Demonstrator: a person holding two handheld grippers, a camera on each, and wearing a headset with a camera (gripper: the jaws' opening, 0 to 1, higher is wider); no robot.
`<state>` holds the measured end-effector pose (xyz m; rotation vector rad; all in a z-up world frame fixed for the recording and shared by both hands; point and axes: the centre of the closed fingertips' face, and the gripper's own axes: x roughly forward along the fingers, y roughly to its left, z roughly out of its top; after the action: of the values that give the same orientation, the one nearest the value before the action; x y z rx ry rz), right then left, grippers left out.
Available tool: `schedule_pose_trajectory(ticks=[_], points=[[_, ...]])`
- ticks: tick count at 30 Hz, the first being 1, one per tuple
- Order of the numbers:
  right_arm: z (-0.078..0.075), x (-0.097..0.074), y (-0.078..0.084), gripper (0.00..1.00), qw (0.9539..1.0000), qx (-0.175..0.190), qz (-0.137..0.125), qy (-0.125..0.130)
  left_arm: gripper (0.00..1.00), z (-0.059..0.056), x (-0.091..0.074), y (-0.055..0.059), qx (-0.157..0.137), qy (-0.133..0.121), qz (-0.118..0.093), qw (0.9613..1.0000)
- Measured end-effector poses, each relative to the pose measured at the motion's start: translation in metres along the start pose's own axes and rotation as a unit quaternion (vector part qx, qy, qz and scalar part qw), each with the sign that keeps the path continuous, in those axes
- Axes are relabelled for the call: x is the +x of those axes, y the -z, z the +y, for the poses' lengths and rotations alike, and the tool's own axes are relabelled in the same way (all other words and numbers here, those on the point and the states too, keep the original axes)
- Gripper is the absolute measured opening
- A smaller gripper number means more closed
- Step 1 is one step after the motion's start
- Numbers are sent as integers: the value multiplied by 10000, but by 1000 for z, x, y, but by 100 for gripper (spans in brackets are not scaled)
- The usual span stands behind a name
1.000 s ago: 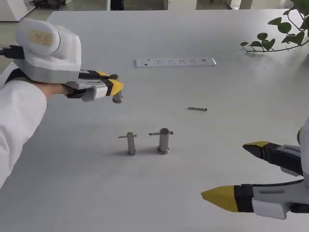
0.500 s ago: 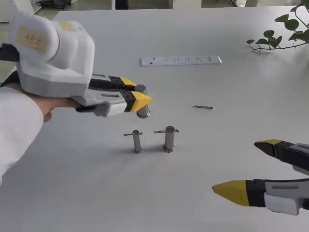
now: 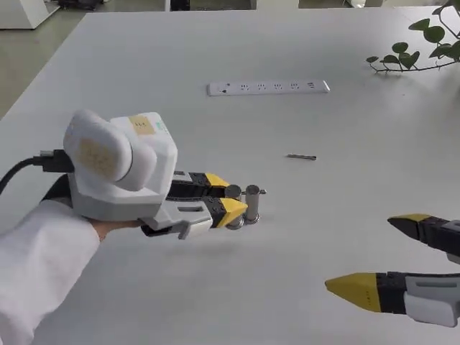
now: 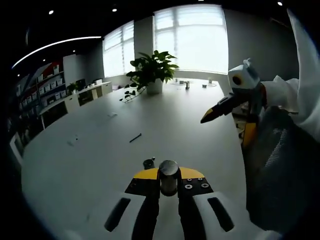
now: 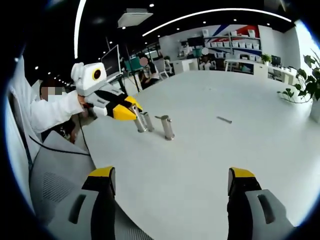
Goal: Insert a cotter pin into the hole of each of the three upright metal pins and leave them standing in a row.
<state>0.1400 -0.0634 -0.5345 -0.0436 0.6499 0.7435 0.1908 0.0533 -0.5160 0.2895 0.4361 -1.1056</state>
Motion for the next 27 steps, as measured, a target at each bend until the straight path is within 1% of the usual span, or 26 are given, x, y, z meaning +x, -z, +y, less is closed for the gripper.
schedule_pose_trajectory(ticks=[4, 6, 9, 13, 16, 20, 23, 25, 27], points=[[-1, -1, 1, 91, 10000, 11, 24, 13, 11, -8, 12, 11, 62, 109, 158, 9998], [-1, -1, 1, 91, 10000, 10, 24, 21, 11, -11, 16, 14, 91, 141, 185, 9997], [-1, -1, -1, 91, 10000, 17, -1, 20, 11, -13, 24, 19, 21, 191, 203, 9996], [1, 1, 0, 91, 10000, 3, 29, -4, 11, -15, 32, 24, -73, 231, 236, 9994], [2, 2, 0, 91, 10000, 24, 32, -31, 11, -17, 37, 27, -66, 239, 273, 9993], [3, 2, -1, 91, 10000, 35, -3, -60, 11, -19, 41, 33, -23, 253, 307, 9992], [2, 2, 0, 91, 10000, 36, 21, -56, 11, -23, 43, 36, -58, 293, 313, 9991], [2, 2, 1, 91, 10000, 45, 22, -53, 11, -25, 42, 35, 15, 320, 314, 9990], [1, 1, 1, 91, 10000, 60, 10, -46, 11, -25, 43, 35, -36, 337, 302, 9990]])
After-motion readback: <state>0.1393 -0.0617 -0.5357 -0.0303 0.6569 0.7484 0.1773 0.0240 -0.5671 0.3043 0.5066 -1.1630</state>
